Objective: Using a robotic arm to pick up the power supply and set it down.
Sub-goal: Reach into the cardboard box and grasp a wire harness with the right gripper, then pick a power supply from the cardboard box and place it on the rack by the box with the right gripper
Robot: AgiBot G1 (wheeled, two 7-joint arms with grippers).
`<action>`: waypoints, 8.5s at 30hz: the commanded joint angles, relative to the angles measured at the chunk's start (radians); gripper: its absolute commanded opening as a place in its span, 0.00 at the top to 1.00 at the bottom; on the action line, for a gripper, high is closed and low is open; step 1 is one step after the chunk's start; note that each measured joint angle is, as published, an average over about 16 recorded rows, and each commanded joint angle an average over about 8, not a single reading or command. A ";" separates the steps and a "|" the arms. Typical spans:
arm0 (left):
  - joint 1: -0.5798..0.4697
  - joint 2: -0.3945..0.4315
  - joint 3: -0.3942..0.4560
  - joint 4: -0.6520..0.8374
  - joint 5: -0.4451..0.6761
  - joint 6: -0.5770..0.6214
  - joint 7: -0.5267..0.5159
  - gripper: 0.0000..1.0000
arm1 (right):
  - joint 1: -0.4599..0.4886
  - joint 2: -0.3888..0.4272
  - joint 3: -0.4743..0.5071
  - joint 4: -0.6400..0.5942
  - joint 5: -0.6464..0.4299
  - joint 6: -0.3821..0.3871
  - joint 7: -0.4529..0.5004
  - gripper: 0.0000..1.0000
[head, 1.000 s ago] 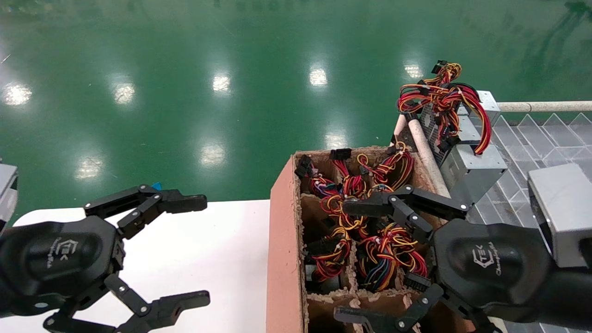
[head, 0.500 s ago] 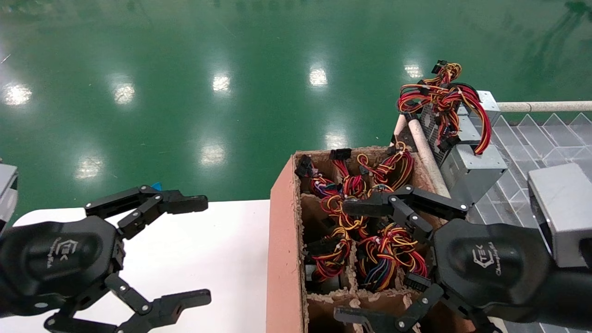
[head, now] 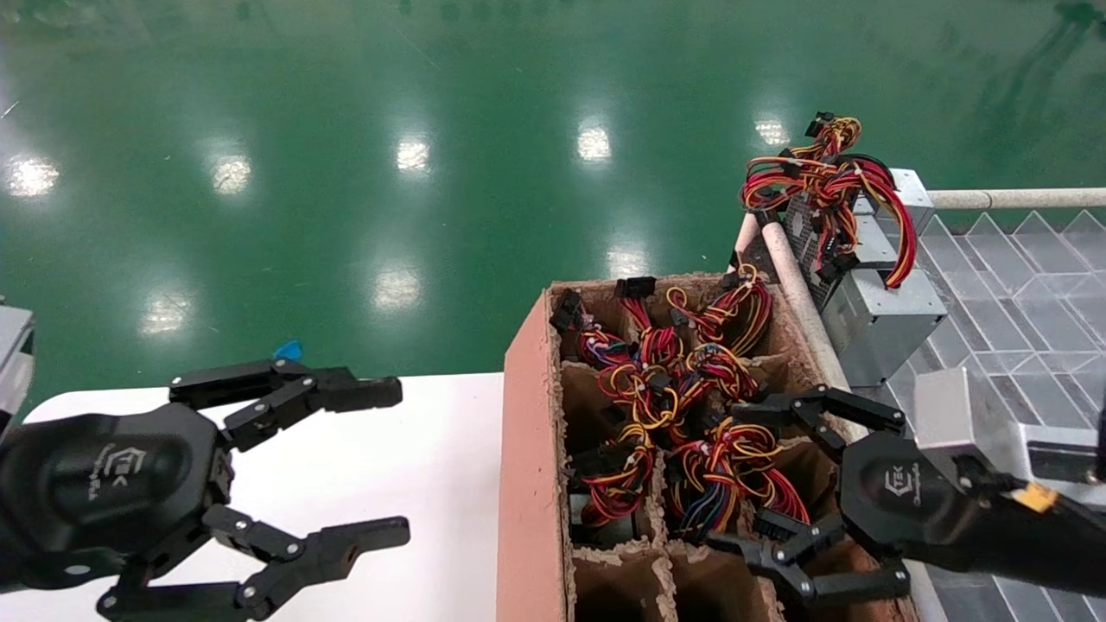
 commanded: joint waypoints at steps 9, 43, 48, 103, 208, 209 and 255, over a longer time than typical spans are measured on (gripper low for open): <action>0.000 0.000 0.000 0.000 0.000 0.000 0.000 1.00 | -0.018 -0.029 -0.032 -0.076 -0.036 0.001 0.001 1.00; 0.000 0.000 0.000 0.000 0.000 0.000 0.000 1.00 | -0.006 -0.116 -0.047 -0.154 -0.081 0.052 -0.096 1.00; 0.000 0.000 0.000 0.000 0.000 0.000 0.000 1.00 | -0.030 -0.105 -0.033 -0.144 -0.062 0.058 -0.107 1.00; 0.000 0.000 0.000 0.000 0.000 0.000 0.000 1.00 | 0.297 0.173 0.247 -0.102 -0.053 0.300 -0.387 1.00; 0.000 0.000 0.000 0.000 0.000 0.000 0.000 1.00 | 0.975 -0.119 -0.116 -1.036 -0.623 0.120 -0.808 1.00; 0.000 0.000 0.000 0.000 0.000 0.000 0.000 1.00 | 0.983 -0.125 -0.125 -1.039 -0.636 0.123 -0.806 1.00; 0.000 0.000 0.000 0.000 0.000 0.000 0.000 1.00 | 0.981 -0.215 -0.082 -1.135 -0.577 0.296 -0.898 1.00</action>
